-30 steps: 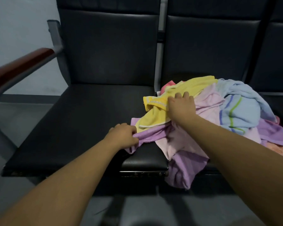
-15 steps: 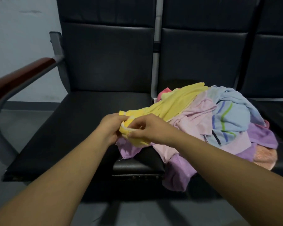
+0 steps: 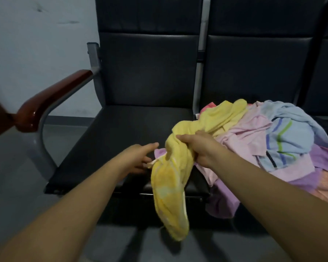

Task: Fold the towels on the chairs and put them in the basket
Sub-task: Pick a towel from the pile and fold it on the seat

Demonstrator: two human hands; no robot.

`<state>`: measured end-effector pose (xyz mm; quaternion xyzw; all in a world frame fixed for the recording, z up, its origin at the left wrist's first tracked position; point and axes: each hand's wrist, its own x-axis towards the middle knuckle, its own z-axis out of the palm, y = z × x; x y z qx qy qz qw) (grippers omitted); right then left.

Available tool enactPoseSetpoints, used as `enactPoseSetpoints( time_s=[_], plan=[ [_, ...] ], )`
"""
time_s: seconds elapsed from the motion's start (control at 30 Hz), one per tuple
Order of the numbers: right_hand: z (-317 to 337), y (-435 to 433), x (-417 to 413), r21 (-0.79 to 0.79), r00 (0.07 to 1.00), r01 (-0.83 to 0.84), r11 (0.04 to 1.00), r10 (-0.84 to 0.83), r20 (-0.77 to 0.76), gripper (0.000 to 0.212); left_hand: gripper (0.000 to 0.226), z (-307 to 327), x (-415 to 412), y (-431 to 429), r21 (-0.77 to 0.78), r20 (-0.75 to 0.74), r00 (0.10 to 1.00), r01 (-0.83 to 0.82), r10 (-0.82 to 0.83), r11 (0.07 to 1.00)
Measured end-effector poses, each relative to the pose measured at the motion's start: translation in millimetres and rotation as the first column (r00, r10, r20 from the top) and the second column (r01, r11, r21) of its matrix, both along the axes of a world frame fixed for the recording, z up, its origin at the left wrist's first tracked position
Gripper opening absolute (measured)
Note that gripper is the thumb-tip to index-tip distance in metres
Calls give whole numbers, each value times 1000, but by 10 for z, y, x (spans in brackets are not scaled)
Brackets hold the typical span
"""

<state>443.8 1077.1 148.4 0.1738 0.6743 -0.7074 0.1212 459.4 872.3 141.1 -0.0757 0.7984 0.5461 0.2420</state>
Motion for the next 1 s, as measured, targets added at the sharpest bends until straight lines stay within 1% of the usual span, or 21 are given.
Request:
enactPoseSetpoints(
  time_s=[0.03,0.07,0.1,0.13,0.17,0.23,0.27,0.33,0.4,0.47,0.53,0.6,0.67,0.73,0.77,0.83,0.87,0.9,0.93,0.97,1.0],
  plan=[
    [32,-14,40,25,996,-87,996,87,-15,47,63,-25,-25,15,-60,-75,993,-96,92,994],
    [68,-41,84,49,985,-171,984,172,-16,51,68,-52,-61,19,-22,-128,981,-153,149,988],
    [79,-73,121,64,970,-242,968,243,-12,50,67,-41,-71,42,110,-115,978,-164,177,980],
    [74,-112,156,81,955,-295,952,297,-9,45,63,-29,-80,68,241,-66,983,-150,170,959],
    [46,-145,181,88,943,-332,939,333,-2,40,60,-3,-72,106,299,-33,988,-131,148,945],
    [-20,-161,201,63,935,-353,933,354,6,34,50,2,-45,189,304,-14,996,-82,91,949],
    [-42,-141,194,38,938,-346,937,346,11,35,41,-12,-49,218,287,-15,995,-95,103,953],
    [-66,-62,162,-2,956,-293,956,293,27,37,26,-10,-72,262,323,-24,980,-181,199,929],
    [-61,26,137,-43,974,-225,973,226,28,40,18,11,-96,258,421,-18,961,-244,277,874],
    [-44,78,137,-149,987,-154,977,160,26,39,16,63,-85,230,516,-13,948,-266,317,814],
    [-48,119,122,-354,995,-66,933,88,47,36,16,104,-84,154,578,-10,940,-273,341,770],
    [-56,144,109,-543,995,47,839,8,99,41,21,143,-77,67,605,-9,949,-247,316,757],
    [-41,130,112,-615,989,129,778,-56,137,42,25,162,-50,13,588,6,955,-243,297,771],
    [-13,107,120,-615,988,148,774,-93,121,35,18,191,-11,-17,606,62,958,-259,280,752],
    [22,92,132,-600,991,134,789,-94,98,30,25,194,-3,-37,630,116,957,-277,264,726],
    [90,67,133,-553,998,65,830,-49,45,20,60,170,-14,-104,664,259,938,-348,232,662],
    [121,56,140,-518,1000,19,855,-5,29,17,65,157,-12,-138,655,307,925,-375,222,656],
    [141,49,143,-478,999,-19,878,37,28,15,59,146,-4,-159,639,315,924,-376,217,671],
    [158,48,154,-446,997,-41,894,65,40,12,44,130,-5,-164,623,290,929,-365,228,692],
    [164,50,163,-430,995,-46,902,80,61,11,29,127,-11,-180,603,249,933,-361,262,712],
    [161,62,173,-435,993,-40,900,84,83,14,20,124,-23,-191,594,210,924,-381,320,709]
  ],
)
